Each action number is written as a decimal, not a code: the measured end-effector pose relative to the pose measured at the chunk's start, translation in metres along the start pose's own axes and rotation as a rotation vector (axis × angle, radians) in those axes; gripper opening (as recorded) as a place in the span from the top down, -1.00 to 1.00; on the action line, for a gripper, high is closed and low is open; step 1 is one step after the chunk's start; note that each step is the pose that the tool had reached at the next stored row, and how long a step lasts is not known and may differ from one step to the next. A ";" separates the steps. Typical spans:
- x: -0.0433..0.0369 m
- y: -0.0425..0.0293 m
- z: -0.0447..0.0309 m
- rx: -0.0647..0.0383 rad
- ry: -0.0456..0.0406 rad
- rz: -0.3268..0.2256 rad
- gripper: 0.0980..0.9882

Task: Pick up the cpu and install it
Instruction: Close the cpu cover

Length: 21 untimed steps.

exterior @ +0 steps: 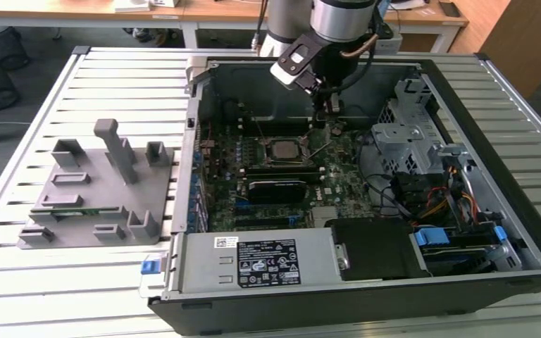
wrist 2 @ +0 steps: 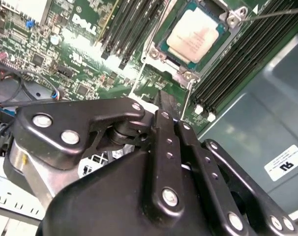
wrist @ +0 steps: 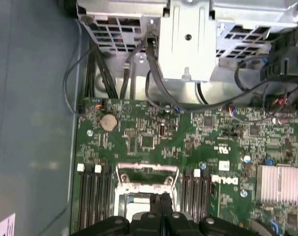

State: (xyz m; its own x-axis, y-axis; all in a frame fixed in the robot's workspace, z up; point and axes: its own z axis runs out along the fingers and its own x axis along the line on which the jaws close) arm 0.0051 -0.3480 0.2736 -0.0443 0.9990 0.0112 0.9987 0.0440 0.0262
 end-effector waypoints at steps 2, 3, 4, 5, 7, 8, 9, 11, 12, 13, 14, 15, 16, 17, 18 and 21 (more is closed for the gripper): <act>0.0020 0.0022 0.0008 0.000 0.0001 0.000 0.98; 0.0032 0.0032 0.0013 0.000 0.0000 0.000 0.98; 0.0044 0.0042 0.0019 0.000 -0.0001 0.000 0.98; 0.0051 0.0051 0.0027 0.000 0.0000 0.000 0.98; 0.0053 0.0070 0.0041 0.000 0.0001 0.000 0.98; 0.0053 0.0081 0.0045 0.000 -0.0001 0.000 0.98; 0.0052 0.0096 0.0048 0.000 -0.0001 0.000 0.98; 0.0051 0.0134 0.0054 0.000 -0.0001 0.000 0.98; 0.0051 0.0153 0.0057 0.000 -0.0002 0.000 0.98; 0.0053 0.0169 0.0060 0.000 -0.0002 0.000 0.98; 0.0054 0.0183 0.0062 0.000 -0.0001 0.000 0.98; 0.0054 0.0196 0.0064 0.000 -0.0002 0.000 0.98; 0.0055 0.0208 0.0067 0.000 -0.0001 0.000 0.98; 0.0055 0.0216 0.0070 0.000 0.0000 -0.001 0.98; 0.0055 0.0224 0.0074 0.000 0.0002 -0.002 0.98; 0.0056 0.0245 0.0088 0.000 0.0001 -0.009 0.98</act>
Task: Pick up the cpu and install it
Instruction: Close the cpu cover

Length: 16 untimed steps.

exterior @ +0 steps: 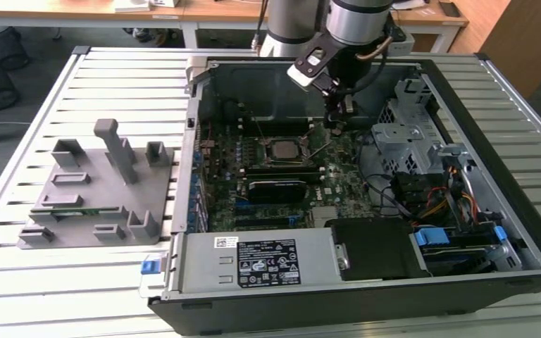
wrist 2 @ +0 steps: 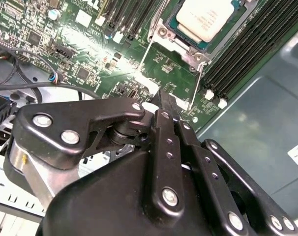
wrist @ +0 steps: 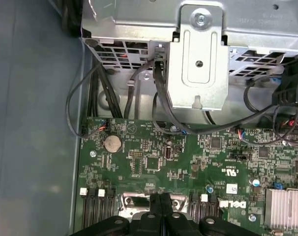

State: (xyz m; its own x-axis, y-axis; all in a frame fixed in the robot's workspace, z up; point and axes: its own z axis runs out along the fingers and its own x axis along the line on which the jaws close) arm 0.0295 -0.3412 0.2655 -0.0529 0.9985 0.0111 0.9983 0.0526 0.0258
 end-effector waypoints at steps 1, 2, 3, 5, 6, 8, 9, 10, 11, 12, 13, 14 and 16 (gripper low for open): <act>0.0000 0.0006 0.0006 0.000 -0.0002 0.000 0.98; 0.0002 0.0012 0.0011 0.000 -0.0006 0.000 0.98; 0.0003 0.0020 0.0016 0.000 -0.0010 0.000 0.98; 0.0005 0.0036 0.0025 0.000 -0.0016 0.000 0.98; 0.0007 0.0047 0.0028 0.000 -0.0019 0.000 0.98; 0.0012 0.0073 0.0036 0.000 -0.0020 0.000 0.98; 0.0013 0.0086 0.0040 0.000 -0.0019 0.000 0.98; 0.0014 0.0097 0.0043 0.000 -0.0020 0.000 0.98; 0.0015 0.0107 0.0048 0.000 -0.0022 0.000 0.98; 0.0017 0.0119 0.0052 0.000 -0.0026 0.000 0.98; 0.0018 0.0131 0.0057 0.000 -0.0029 0.000 0.98; 0.0020 0.0141 0.0062 0.000 -0.0032 0.000 0.98; 0.0025 0.0158 0.0072 0.000 -0.0032 0.000 0.98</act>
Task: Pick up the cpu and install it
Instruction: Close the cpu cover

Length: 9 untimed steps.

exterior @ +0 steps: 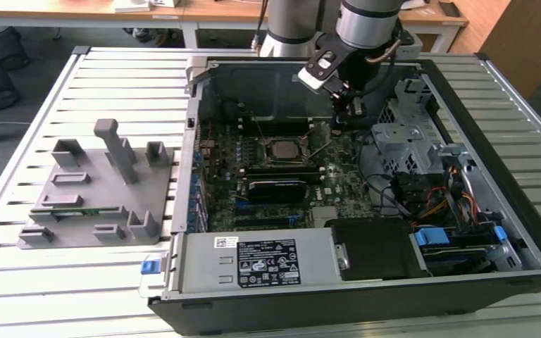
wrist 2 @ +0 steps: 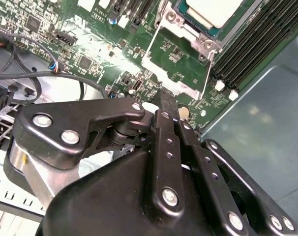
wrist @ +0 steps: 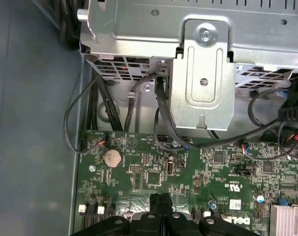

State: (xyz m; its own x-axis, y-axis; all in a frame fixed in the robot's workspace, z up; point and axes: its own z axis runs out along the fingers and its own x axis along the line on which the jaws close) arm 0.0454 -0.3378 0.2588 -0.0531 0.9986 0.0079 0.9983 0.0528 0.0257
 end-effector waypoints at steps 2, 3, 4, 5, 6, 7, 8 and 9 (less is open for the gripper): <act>0.0006 0.0008 0.0012 0.000 -0.0002 0.000 0.98; 0.0009 0.0010 0.0021 0.000 0.0000 0.000 0.98; 0.0013 0.0011 0.0031 0.000 -0.0001 0.000 0.98; 0.0016 0.0012 0.0043 0.000 -0.0001 0.000 0.98; 0.0018 0.0014 0.0057 0.000 -0.0002 0.000 0.98; 0.0020 0.0015 0.0071 0.001 -0.0001 0.000 0.98; 0.0021 0.0015 0.0086 0.001 -0.0001 0.000 0.98; 0.0021 0.0016 0.0103 0.001 -0.0001 0.000 0.98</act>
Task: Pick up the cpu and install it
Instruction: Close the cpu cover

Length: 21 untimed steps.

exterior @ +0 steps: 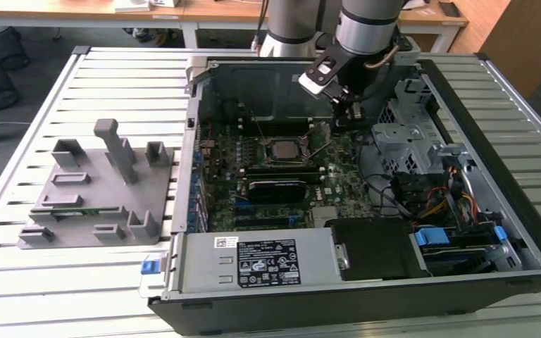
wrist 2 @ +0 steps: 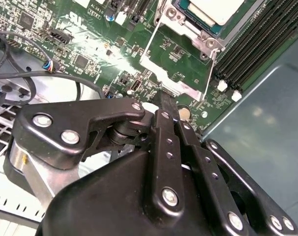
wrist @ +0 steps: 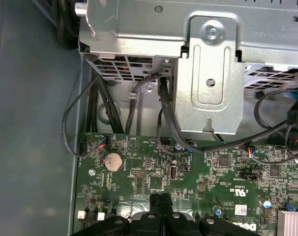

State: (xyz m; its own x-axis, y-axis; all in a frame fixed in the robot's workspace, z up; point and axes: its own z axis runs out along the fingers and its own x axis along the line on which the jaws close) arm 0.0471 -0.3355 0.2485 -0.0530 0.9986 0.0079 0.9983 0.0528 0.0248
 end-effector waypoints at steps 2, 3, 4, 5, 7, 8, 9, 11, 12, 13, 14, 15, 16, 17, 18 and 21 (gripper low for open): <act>0.0000 0.0000 0.0031 0.000 0.0002 0.000 0.98; 0.0000 -0.0001 0.0044 0.001 0.0001 0.000 0.98; 0.0000 -0.0001 0.0050 0.001 0.0000 0.000 0.98; 0.0000 -0.0007 0.0051 0.001 -0.0001 0.000 0.98; 0.0002 -0.0036 0.0051 0.001 0.0001 0.000 0.98; 0.0003 -0.0054 0.0051 0.001 0.0004 0.000 0.98; 0.0004 -0.0072 0.0050 0.001 0.0005 0.000 0.98; 0.0006 -0.0104 0.0050 0.001 0.0005 0.000 0.98; 0.0008 -0.0120 0.0049 0.001 0.0005 0.000 0.98; 0.0010 -0.0138 0.0049 0.001 0.0006 0.000 0.98; 0.0011 -0.0157 0.0049 0.001 0.0005 0.000 0.98; 0.0013 -0.0178 0.0048 0.001 0.0005 0.000 0.98; 0.0014 -0.0201 0.0048 0.001 0.0005 0.000 0.98; 0.0016 -0.0224 0.0048 0.001 0.0006 0.000 0.98; 0.0017 -0.0243 0.0049 0.001 0.0006 0.000 0.98; 0.0021 -0.0296 0.0051 0.001 0.0006 0.000 0.98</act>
State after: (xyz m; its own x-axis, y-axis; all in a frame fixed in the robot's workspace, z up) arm 0.0176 -0.3349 0.2428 -0.0530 0.9986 0.0085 0.9983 0.0527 0.0241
